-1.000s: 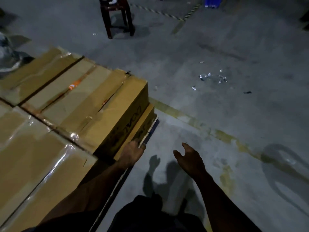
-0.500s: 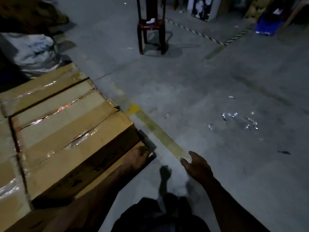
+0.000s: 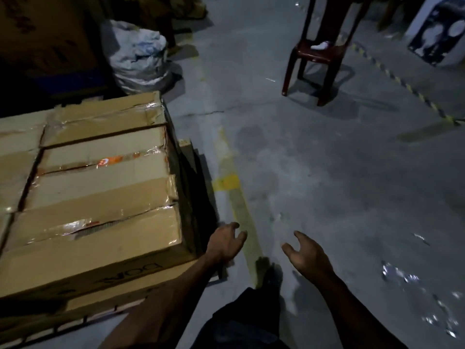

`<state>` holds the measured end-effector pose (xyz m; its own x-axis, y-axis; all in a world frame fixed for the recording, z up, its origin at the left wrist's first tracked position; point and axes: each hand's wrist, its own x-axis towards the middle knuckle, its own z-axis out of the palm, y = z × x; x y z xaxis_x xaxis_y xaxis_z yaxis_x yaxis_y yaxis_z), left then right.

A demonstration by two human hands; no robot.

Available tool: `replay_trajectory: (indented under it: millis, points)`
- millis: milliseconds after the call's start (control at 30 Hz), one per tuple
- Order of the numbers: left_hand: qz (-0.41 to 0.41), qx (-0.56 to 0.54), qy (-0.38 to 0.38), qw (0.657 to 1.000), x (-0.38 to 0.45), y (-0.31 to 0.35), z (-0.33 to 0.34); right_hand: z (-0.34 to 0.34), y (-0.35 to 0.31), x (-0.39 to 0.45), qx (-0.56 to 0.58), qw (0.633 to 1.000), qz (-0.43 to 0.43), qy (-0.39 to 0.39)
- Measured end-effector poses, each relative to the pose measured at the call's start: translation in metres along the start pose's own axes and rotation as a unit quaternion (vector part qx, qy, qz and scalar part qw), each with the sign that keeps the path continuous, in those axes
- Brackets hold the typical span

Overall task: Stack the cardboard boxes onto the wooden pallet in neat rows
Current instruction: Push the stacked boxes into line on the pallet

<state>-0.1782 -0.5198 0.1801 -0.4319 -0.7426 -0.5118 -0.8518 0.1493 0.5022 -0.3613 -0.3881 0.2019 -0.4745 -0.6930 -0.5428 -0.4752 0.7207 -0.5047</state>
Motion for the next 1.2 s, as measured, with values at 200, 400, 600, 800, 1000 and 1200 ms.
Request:
replay_trajectory:
  millis: [200,400,600,800,1000,1200]
  points:
    - [-0.059,-0.026,0.064,0.996,0.090,0.066,-0.038,-0.088,-0.050,0.116,-0.037,0.995,-0.075,-0.049]
    - [-0.121,-0.057,0.131,0.982,0.147,0.107,-0.068,-0.152,-0.088,0.210,-0.086,0.982,-0.144,-0.089]
    - [-0.216,-0.101,0.158,0.958,0.195,0.143,-0.052,-0.206,-0.101,0.310,-0.120,0.958,-0.214,-0.150]
    - [-0.300,-0.173,0.208,0.915,0.233,0.218,-0.030,-0.279,-0.108,0.397,-0.176,0.914,-0.282,-0.232]
    - [-0.341,-0.230,0.259,0.874,0.259,0.258,-0.036,-0.308,-0.148,0.437,-0.215,0.883,-0.331,-0.255]
    - [-0.386,-0.282,0.311,0.822,0.290,0.254,-0.045,-0.283,-0.194,0.468,-0.275,0.841,-0.379,-0.272]
